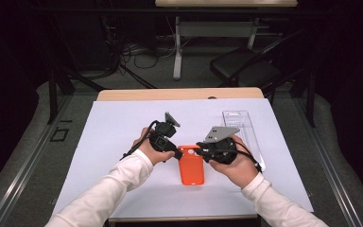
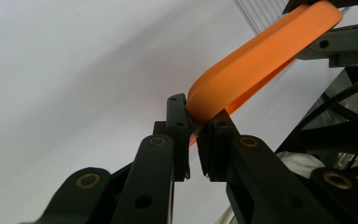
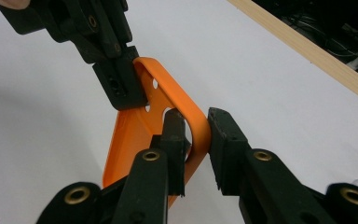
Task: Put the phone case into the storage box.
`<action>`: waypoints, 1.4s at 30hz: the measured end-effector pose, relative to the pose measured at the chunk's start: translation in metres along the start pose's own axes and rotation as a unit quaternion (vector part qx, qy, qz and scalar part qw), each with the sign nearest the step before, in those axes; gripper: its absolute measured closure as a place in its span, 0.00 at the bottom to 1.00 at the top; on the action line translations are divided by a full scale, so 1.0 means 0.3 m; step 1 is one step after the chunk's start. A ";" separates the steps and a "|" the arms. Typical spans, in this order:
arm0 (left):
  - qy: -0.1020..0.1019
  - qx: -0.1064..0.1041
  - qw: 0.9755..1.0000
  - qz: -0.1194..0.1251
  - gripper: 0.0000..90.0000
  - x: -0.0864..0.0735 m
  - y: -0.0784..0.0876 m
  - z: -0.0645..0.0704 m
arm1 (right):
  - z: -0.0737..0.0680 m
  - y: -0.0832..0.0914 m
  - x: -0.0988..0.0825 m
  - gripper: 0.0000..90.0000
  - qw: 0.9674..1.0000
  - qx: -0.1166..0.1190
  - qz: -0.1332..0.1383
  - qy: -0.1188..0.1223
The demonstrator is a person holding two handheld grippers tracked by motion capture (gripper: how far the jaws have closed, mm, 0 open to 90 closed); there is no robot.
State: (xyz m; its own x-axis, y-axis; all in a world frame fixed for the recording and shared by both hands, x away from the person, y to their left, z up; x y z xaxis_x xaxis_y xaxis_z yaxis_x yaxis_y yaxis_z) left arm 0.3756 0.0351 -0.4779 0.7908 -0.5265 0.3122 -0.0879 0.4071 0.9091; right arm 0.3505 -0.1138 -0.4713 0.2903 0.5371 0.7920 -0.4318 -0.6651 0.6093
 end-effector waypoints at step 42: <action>-0.002 -0.023 0.999 0.025 0.85 -0.002 0.014 0.000 | 0.003 0.007 0.009 0.89 1.000 -0.013 -0.023 0.012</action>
State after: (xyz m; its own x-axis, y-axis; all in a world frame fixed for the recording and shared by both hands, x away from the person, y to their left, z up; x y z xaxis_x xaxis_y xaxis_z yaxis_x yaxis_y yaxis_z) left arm 0.3749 0.0372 -0.4744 0.7837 -0.5078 0.3577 -0.0985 0.4670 0.8787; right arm 0.3512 -0.1140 -0.4678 0.2904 0.5787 0.7621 -0.4408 -0.6260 0.6433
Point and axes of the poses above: each handheld gripper's, and its own axes: y roughly backward along the jaws, x roughly out of its top, z roughly to its right, the point moved 5 cm from there along -y, roughly forward along the jaws, and after that the axes turned 6 degrees about x, right-handed, at the moved point
